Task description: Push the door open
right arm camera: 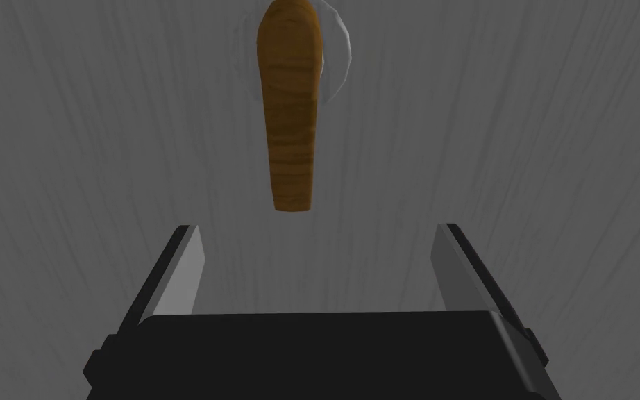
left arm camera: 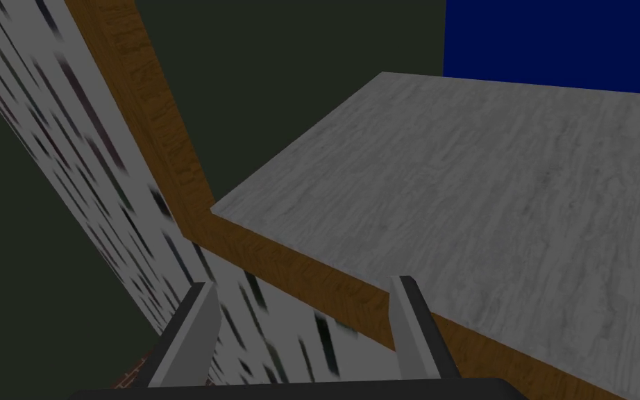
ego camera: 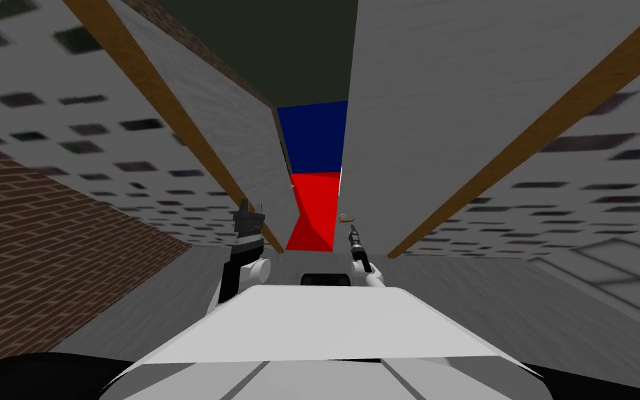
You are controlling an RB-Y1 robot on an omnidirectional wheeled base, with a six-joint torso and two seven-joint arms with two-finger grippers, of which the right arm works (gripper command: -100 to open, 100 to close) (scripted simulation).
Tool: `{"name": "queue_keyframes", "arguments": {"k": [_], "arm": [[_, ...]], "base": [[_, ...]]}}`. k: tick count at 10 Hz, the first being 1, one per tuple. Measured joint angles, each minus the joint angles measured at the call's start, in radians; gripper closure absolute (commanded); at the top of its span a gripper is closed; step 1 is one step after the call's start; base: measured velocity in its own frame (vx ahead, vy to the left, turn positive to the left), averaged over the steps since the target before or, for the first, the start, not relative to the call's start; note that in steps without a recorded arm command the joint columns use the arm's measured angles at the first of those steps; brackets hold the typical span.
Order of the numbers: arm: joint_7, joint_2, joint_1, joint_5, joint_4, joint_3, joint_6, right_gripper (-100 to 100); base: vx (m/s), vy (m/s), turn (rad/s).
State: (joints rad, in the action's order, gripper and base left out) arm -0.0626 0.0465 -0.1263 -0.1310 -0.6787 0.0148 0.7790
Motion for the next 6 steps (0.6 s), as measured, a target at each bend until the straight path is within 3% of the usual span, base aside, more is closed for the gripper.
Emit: {"name": "queue_keyframes", "arguments": {"k": [4,5,6], "arm": [[-0.001,-0.001,0.000,-0.004,0.005,-0.007,0.005,-100],[-0.001,-0.008,0.003,-0.004,0.000,-0.008,0.004,-100],[-0.001,-0.009,0.003,-0.004,-0.001,-0.008,0.003,100]], "base": [[0.215,-0.013,0.025],[0.092,-0.014,0.009],[-0.011,0.003,-0.007]]}}
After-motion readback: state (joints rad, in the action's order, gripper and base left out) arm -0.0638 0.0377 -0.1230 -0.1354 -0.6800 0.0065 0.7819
